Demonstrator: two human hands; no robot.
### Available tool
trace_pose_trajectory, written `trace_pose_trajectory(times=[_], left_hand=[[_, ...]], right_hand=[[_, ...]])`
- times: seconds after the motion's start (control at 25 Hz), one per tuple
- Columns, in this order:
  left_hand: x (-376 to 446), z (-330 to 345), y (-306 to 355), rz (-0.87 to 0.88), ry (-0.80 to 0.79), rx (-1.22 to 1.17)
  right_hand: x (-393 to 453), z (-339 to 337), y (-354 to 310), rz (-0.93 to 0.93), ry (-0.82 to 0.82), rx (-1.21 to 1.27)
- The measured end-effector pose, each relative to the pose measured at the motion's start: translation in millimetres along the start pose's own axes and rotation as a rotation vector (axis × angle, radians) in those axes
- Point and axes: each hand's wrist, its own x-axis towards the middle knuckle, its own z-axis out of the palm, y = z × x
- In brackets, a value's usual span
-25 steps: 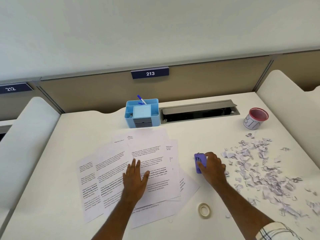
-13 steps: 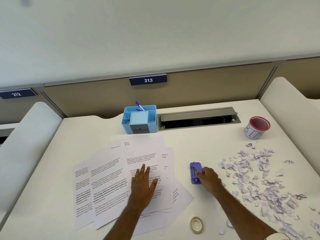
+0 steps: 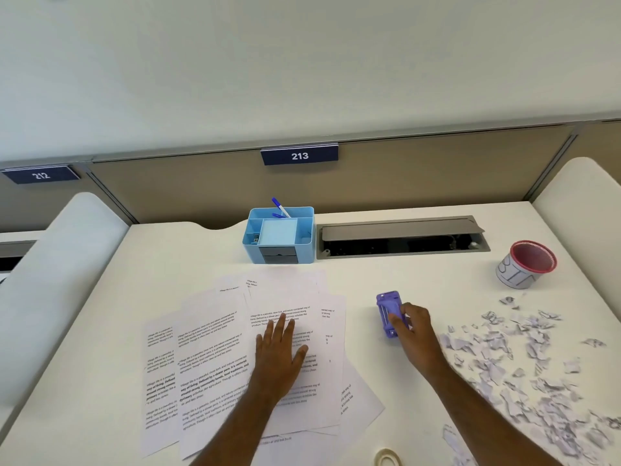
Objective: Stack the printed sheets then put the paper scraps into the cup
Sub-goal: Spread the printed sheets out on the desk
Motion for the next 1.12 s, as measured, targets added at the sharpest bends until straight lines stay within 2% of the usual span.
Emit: trace_pose_trajectory(times=[0.12, 0.32, 0.6, 0.88, 1.12], left_hand=[[14, -3, -2, 0.0, 0.0, 0.01], [35, -2, -9, 0.013, 0.007, 0.046], [57, 15, -22, 0.048, 0.045, 0.061], [61, 40, -29, 0.05, 0.133, 0.108], [57, 40, -28, 0.038, 0.154, 0.092]], right_hand=[[22, 5, -28, 0.036, -0.032, 0.095], [59, 16, -97, -0.011, -0.047, 0.228], [125, 49, -161, -0.07, -0.1, 0.264], [169, 79, -194, -0.059, -0.259, 0.059], [195, 99, -203, -0.179, -0.335, -0.283]])
